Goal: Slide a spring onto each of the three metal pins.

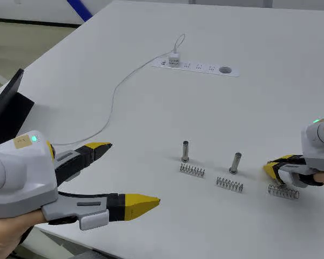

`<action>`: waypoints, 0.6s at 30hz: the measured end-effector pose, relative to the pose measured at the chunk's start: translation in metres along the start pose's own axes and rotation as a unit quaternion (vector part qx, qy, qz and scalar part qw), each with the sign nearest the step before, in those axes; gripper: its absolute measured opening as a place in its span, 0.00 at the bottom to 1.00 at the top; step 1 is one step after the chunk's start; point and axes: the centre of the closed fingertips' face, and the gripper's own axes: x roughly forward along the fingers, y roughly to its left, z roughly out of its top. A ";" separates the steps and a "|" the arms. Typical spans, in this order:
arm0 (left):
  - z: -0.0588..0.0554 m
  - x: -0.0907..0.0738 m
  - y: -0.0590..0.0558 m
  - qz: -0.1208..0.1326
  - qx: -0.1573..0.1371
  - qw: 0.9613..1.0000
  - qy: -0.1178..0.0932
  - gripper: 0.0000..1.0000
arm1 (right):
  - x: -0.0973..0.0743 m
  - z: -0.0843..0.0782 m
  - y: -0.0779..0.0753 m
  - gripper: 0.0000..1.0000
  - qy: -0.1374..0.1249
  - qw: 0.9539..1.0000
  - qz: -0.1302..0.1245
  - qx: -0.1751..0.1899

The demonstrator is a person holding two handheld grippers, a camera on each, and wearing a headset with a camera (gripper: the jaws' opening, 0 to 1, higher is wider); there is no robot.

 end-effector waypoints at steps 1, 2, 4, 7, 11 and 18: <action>0.000 0.000 0.000 0.000 0.000 1.000 0.000 0.99 | 0.000 0.000 0.000 0.13 0.001 1.000 0.000 0.000; 0.001 0.001 -0.001 -0.001 0.000 1.000 -0.001 0.99 | 0.000 0.000 0.000 0.12 0.001 1.000 0.001 0.004; 0.001 0.001 -0.002 -0.002 0.001 1.000 -0.001 0.99 | 0.000 0.000 0.000 0.10 0.001 1.000 0.001 0.007; 0.002 0.001 -0.004 -0.003 0.002 1.000 -0.002 0.99 | 0.000 0.000 0.000 0.10 0.004 1.000 -0.001 0.008; 0.003 0.001 -0.005 -0.002 0.003 1.000 -0.002 0.99 | 0.000 0.000 0.000 0.09 0.010 1.000 -0.003 0.009; 0.004 -0.005 -0.005 0.002 0.005 1.000 -0.004 0.99 | 0.000 -0.002 -0.002 0.09 0.023 1.000 -0.010 -0.013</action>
